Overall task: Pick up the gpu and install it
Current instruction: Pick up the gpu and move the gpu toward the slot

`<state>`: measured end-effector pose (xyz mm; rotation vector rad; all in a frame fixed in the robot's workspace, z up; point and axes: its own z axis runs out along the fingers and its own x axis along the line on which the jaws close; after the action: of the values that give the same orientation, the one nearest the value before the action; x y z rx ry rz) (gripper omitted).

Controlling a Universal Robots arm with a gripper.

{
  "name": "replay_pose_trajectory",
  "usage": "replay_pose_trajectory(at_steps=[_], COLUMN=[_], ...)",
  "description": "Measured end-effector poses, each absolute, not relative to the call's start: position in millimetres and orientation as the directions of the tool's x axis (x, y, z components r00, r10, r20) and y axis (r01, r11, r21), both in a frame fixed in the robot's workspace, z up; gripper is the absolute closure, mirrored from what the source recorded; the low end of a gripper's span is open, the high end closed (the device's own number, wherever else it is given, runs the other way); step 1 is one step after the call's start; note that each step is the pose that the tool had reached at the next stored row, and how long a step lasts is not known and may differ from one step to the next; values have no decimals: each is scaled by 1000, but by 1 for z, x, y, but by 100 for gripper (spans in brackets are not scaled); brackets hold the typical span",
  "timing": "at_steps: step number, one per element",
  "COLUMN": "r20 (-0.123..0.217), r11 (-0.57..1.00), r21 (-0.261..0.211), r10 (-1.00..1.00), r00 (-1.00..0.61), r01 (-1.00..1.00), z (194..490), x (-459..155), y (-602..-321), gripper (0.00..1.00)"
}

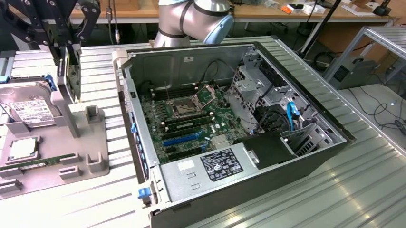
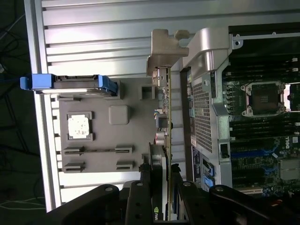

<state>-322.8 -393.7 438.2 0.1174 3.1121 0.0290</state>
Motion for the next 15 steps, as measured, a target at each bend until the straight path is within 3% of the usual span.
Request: replay_pose_trajectory(at_steps=[15], r20=[-26], r11=[997], r21=[20], r10=[76], r00=[-997], r01=[75], z=[438], x=[-310], y=[-394], gripper=[73])
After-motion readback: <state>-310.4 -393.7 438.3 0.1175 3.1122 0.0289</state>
